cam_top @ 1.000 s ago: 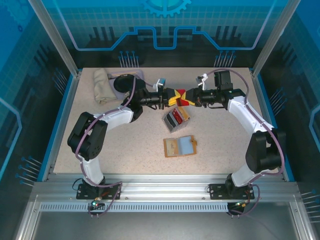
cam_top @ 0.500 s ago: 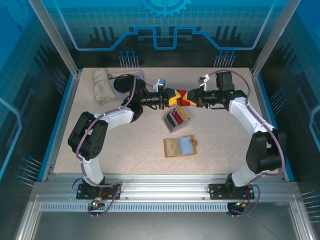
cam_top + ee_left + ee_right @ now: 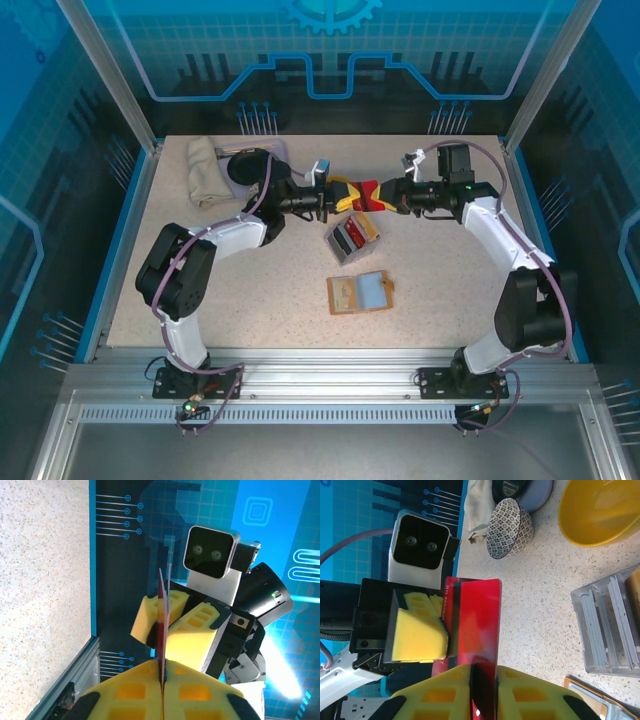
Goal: Put the credit cards into the card holder
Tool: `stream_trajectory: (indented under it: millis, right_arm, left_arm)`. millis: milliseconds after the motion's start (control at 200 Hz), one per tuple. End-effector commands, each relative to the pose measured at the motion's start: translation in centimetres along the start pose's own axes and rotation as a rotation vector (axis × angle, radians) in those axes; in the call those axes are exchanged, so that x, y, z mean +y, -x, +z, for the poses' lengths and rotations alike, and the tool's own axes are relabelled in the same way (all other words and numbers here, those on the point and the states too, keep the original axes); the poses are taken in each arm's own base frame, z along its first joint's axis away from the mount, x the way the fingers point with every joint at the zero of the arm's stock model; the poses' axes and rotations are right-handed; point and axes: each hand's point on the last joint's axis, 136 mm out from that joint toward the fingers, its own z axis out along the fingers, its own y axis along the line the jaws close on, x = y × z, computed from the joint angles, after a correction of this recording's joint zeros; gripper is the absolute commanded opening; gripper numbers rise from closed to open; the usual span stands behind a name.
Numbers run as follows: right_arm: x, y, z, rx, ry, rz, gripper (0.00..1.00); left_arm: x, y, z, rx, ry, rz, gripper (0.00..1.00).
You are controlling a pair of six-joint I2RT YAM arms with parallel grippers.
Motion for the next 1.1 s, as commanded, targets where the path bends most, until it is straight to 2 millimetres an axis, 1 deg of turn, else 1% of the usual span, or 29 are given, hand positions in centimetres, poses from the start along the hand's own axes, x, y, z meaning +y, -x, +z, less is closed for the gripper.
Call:
stream_trajectory:
  millis: [0, 75, 150, 210, 320, 425, 475, 485, 620, 655, 710, 830, 945, 1095]
  right_arm:
    - [-3.6, -0.8, -0.5, -0.011, -0.138, 0.072, 0.12]
    - [-3.7, -0.6, -0.8, -0.024, -0.169, 0.051, 0.07]
    - [-3.5, -0.4, -0.9, -0.027, -0.173, 0.017, 0.07]
    - [-3.8, -0.4, -0.8, -0.022, -0.215, -0.018, 0.06]
    - [-3.8, -0.5, 0.2, 0.006, -0.244, -0.068, 0.05]
    - [-4.9, -0.7, 1.5, 0.031, -0.366, -0.157, 0.06]
    - [-5.4, -0.9, 2.2, 0.052, -0.425, -0.2, 0.07]
    - [-5.8, -0.9, 2.2, 0.053, -0.444, -0.206, 0.07]
    - [-6.5, -2.0, 4.7, 0.135, -0.569, -0.346, 0.07]
    - [-6.5, -2.2, 5.2, 0.153, -0.586, -0.379, 0.07]
    - [-7.1, -2.3, 5.9, 0.166, -0.65, -0.421, 0.07]
    - [-7.9, -2.5, 7.4, 0.195, -0.698, -0.487, 0.07]
    - [-8.5, -2.6, 8.1, 0.214, -0.764, -0.547, 0.07]
    - [-9.7, -2.6, 8.7, 0.239, -0.809, -0.565, 0.08]
  left_arm:
    - [-2.7, 0.1, -1.6, -0.053, -0.04, 0.112, 0.03]
    - [-1.2, 0.6, -2.7, -0.093, 0.016, 0.098, 0.02]
    - [1.0, 1.0, -3.9, -0.14, 0.098, 0.072, 0.0]
    - [2.6, 1.1, -4.9, -0.172, 0.164, 0.053, 0.0]
    - [4.1, 0.8, -5.7, -0.181, 0.207, 0.042, 0.0]
    - [5.2, 0.3, -6.2, -0.179, 0.259, 0.041, 0.0]
    - [5.5, 0.1, -6.6, -0.182, 0.296, 0.059, 0.0]
    - [5.6, 0.0, -6.7, -0.184, 0.305, 0.061, 0.0]
    - [6.3, -0.7, -8.1, -0.203, 0.395, 0.085, 0.0]
    - [6.3, -0.9, -8.2, -0.202, 0.404, 0.091, 0.0]
    - [6.3, -1.2, -8.4, -0.202, 0.414, 0.094, 0.0]
    - [6.7, -1.4, -8.6, -0.197, 0.423, 0.085, 0.0]
    - [7.0, -1.7, -8.8, -0.197, 0.422, 0.077, 0.0]
    - [7.0, -1.9, -8.8, -0.194, 0.419, 0.074, 0.0]
